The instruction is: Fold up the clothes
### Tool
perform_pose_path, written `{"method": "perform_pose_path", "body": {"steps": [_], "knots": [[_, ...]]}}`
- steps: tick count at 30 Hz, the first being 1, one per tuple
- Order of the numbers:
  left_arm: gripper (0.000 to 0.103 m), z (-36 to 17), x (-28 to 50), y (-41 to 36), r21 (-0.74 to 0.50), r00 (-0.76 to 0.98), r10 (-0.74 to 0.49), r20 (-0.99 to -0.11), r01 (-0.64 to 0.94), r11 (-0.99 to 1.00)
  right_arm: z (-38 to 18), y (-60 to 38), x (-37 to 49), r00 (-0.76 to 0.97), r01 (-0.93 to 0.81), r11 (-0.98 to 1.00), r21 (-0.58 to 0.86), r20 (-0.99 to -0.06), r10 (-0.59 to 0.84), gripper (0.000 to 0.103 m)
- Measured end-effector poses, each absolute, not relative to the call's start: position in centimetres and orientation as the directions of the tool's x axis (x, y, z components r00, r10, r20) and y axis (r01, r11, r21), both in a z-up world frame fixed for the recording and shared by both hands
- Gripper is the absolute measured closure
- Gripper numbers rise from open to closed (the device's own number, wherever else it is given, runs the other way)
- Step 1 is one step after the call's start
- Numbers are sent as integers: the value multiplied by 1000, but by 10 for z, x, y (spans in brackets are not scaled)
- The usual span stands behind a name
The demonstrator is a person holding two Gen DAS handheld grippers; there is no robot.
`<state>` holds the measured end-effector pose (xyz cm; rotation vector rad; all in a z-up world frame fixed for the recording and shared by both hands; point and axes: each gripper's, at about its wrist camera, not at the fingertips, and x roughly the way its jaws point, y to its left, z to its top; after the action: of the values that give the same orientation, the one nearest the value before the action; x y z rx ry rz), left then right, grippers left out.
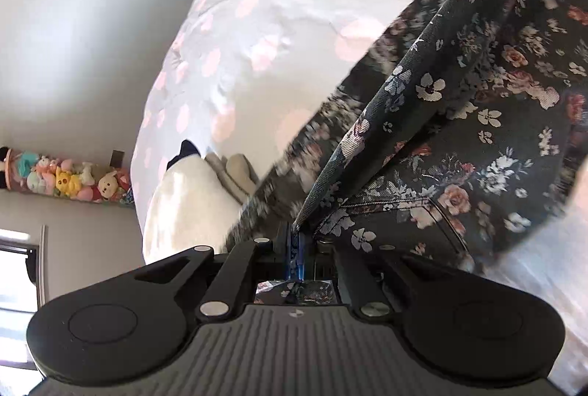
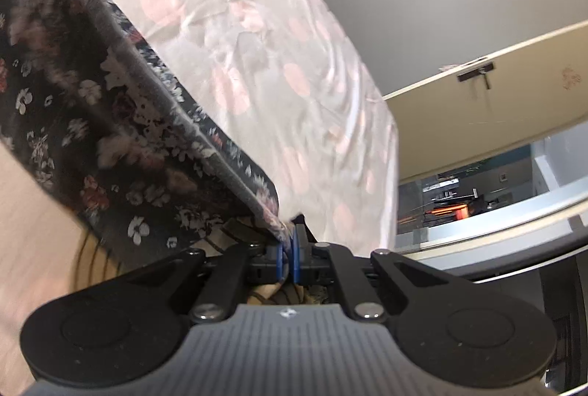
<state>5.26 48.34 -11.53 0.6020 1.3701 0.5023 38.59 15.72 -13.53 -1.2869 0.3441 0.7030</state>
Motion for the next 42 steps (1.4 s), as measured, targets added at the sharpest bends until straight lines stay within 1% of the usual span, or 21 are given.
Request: {"method": "perform_pose_path", "body": {"steps": [3, 6, 8, 9, 10, 11, 13, 15, 18, 21, 22, 27, 32, 35, 36, 38, 39, 41, 42], "knots": [[101, -135, 75, 504, 644, 118, 636, -762, 41, 764, -156, 186, 409, 716, -689, 73, -721, -661, 227, 96], [100, -154, 89, 520, 628, 109, 623, -775, 25, 777, -175, 200, 427, 693, -716, 70, -695, -695, 188, 96], [100, -167, 93, 527, 618, 95, 613, -784, 25, 786, -184, 204, 435, 679, -731, 80, -677, -713, 172, 94], [100, -174, 92, 529, 616, 90, 611, -786, 26, 788, -186, 206, 438, 671, -740, 90, -667, -723, 164, 90], [99, -181, 92, 531, 613, 85, 609, -788, 28, 789, -187, 208, 442, 666, -746, 105, -658, -729, 158, 83], [98, -187, 92, 534, 611, 80, 607, -790, 30, 791, -185, 210, 446, 663, -749, 126, -651, -733, 152, 79], [97, -196, 90, 536, 610, 78, 607, -791, 18, 792, -180, 214, 453, 655, -755, 168, -634, -742, 141, 67], [95, -197, 89, 539, 611, 81, 609, -789, 5, 791, -172, 218, 461, 641, -764, 197, -614, -757, 127, 65], [82, -187, 85, 545, 634, 95, 635, -767, -43, 772, -156, 221, 469, 630, -770, 211, -602, -770, 101, 61], [82, -175, 80, 552, 684, 101, 691, -715, -99, 722, -138, 221, 479, 662, -739, 233, -632, -746, 75, 55], [82, -171, 76, 551, 689, 101, 698, -709, -108, 716, -131, 221, 483, 669, -730, 252, -635, -740, 72, 50], [82, -149, 52, 541, 674, 107, 690, -716, -151, 723, -101, 216, 488, 665, -722, 348, -598, -738, 114, 49], [82, -126, 27, 532, 657, 114, 682, -722, -194, 728, -74, 207, 467, 665, -726, 384, -570, -724, 184, 50], [82, -112, 12, 526, 646, 118, 677, -726, -219, 731, -70, 194, 451, 634, -743, 435, -510, -743, 212, 50], [82, -108, 8, 524, 643, 120, 676, -727, -227, 732, -74, 189, 447, 626, -745, 441, -501, -754, 200, 48], [82, -103, -8, 517, 639, 117, 674, -730, -231, 733, -88, 176, 440, 625, -734, 453, -506, -765, 157, 38], [81, -101, -16, 514, 638, 115, 672, -731, -232, 734, -96, 169, 438, 625, -726, 465, -507, -769, 137, 30], [80, -99, -32, 506, 637, 107, 670, -734, -230, 735, -111, 150, 436, 606, -715, 517, -471, -786, 122, 34], [80, -99, -40, 502, 640, 99, 670, -735, -225, 735, -119, 140, 435, 594, -709, 544, -448, -796, 118, 55]]}}
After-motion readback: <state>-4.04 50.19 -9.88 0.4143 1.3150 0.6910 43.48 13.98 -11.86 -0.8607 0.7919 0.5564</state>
